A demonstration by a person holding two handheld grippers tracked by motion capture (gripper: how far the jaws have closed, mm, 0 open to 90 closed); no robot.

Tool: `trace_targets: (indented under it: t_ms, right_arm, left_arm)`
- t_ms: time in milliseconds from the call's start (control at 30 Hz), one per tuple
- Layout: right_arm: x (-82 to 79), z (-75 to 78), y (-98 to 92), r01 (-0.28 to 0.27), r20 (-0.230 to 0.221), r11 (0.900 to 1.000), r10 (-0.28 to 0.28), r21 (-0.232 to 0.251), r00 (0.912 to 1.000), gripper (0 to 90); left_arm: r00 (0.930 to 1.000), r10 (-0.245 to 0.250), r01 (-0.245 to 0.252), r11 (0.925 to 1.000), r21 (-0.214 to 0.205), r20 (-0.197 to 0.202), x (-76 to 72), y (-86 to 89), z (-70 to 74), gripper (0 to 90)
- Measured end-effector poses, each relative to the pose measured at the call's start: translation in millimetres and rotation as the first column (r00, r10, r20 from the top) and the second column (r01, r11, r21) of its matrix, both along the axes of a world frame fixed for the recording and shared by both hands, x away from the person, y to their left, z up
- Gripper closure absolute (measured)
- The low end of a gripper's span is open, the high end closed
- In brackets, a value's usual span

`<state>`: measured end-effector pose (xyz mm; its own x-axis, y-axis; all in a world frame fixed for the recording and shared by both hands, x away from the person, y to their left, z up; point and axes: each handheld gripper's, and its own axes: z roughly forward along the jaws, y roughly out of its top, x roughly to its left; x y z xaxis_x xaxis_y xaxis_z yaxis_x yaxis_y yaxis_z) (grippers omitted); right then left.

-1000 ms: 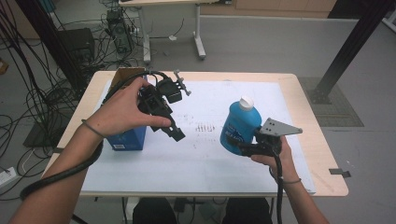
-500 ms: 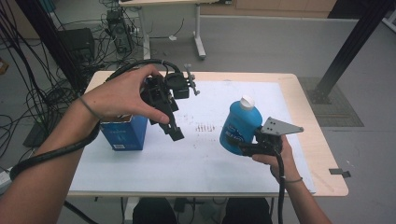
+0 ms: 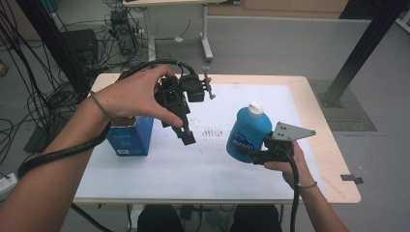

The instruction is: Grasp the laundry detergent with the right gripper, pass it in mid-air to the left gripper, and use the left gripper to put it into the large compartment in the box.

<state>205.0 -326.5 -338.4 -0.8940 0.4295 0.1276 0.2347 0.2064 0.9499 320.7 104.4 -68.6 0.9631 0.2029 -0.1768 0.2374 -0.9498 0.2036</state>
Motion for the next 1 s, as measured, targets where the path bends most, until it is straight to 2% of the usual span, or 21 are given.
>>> trace_targets:
  t_ms: [267, 433, 733, 1000]
  right_arm:
    - [10.8, 0.8, -0.8, -0.096, -0.005, 0.9954, 0.096, -0.006, 0.9954, 41.9]
    - [17.3, 2.6, 0.9, -0.148, -0.004, 0.9888, 0.148, -0.019, 0.9890, 41.9]
    - [23.2, 3.9, 4.5, -0.195, -0.009, 0.9805, 0.195, -0.025, 0.9808, 41.9]
    - [30.3, 7.0, 11.8, -0.250, -0.014, 0.9677, 0.250, -0.033, 0.9682, 41.9]
  left_arm:
    - [0.9999, -0.013, 0.013, 0.9999, 0.005, 0.002, -3.3, -7.8, -0.1, 7.7]
    - [0.9996, -0.028, 0.028, 0.9995, 0.015, 0.004, -3.9, -12.6, -0.3, 7.6]
    - [0.9992, -0.041, 0.041, 0.9989, 0.024, -0.004, -4.0, -18.9, -0.3, 7.6]
    - [0.9982, -0.060, 0.060, 0.9973, 0.041, -0.006, -4.9, -29.5, 0.4, 7.7]
